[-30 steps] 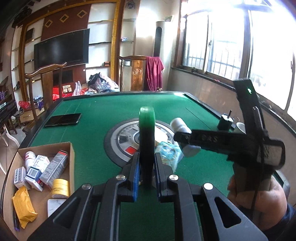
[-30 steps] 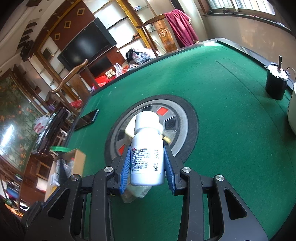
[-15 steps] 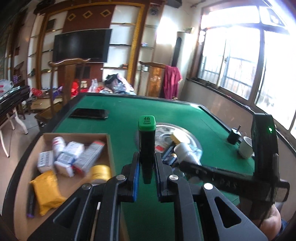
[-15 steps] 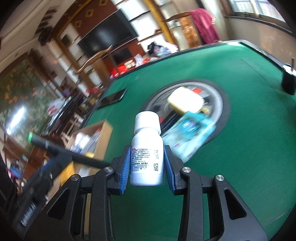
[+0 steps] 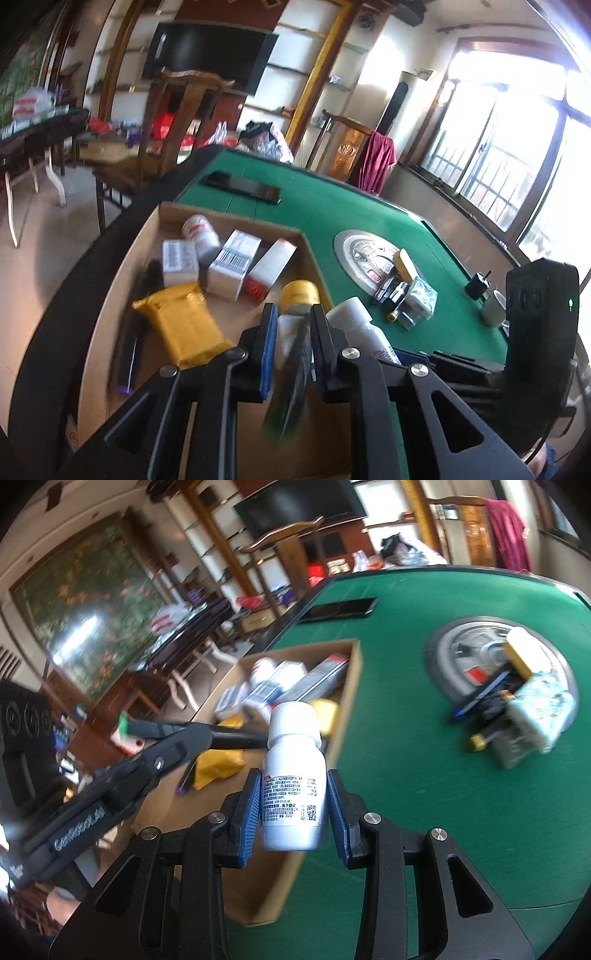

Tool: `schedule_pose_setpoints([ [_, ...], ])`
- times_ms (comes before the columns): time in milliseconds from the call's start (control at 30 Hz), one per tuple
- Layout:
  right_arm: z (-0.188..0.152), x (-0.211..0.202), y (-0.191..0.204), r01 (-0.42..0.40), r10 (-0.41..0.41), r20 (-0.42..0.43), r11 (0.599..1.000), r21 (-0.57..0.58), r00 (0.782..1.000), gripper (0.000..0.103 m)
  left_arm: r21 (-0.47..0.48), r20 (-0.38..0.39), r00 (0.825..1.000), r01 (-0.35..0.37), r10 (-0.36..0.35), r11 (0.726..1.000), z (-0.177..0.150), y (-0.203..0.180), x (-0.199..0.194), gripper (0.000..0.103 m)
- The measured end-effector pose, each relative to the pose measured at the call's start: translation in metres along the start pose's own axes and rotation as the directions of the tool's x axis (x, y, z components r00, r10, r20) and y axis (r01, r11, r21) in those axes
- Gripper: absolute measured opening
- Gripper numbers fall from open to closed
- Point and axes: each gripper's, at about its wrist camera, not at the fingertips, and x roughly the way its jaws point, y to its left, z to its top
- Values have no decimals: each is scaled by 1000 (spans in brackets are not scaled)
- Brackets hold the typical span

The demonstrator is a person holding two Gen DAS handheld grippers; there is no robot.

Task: Organize objects
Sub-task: 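Carry the green-capped marker over the box with the left tool while the right tool carries the bottle, then open both tools to drop the marker and pill bottle into the box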

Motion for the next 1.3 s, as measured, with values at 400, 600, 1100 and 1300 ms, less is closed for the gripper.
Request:
schedule_pose_setpoints([
  [400, -5, 38, 35, 46, -52, -63, 994, -100, 997, 34, -65, 3, 1000, -30, 31, 997, -4, 34, -6, 15],
  [600, 6, 55, 62, 121, -131, -37, 972, -204, 991, 34, -88, 17, 999, -48, 50, 995, -2, 44, -13, 15],
  [1100, 26, 74, 56, 57, -70, -81, 986, -158, 994, 36, -92, 17, 998, -58, 60, 994, 0, 57, -18, 15],
  [1300, 31, 46, 45, -28, 25, -35, 995, -94, 999, 43, -67, 10, 999, -53, 54, 996, 2, 44, -18, 15],
])
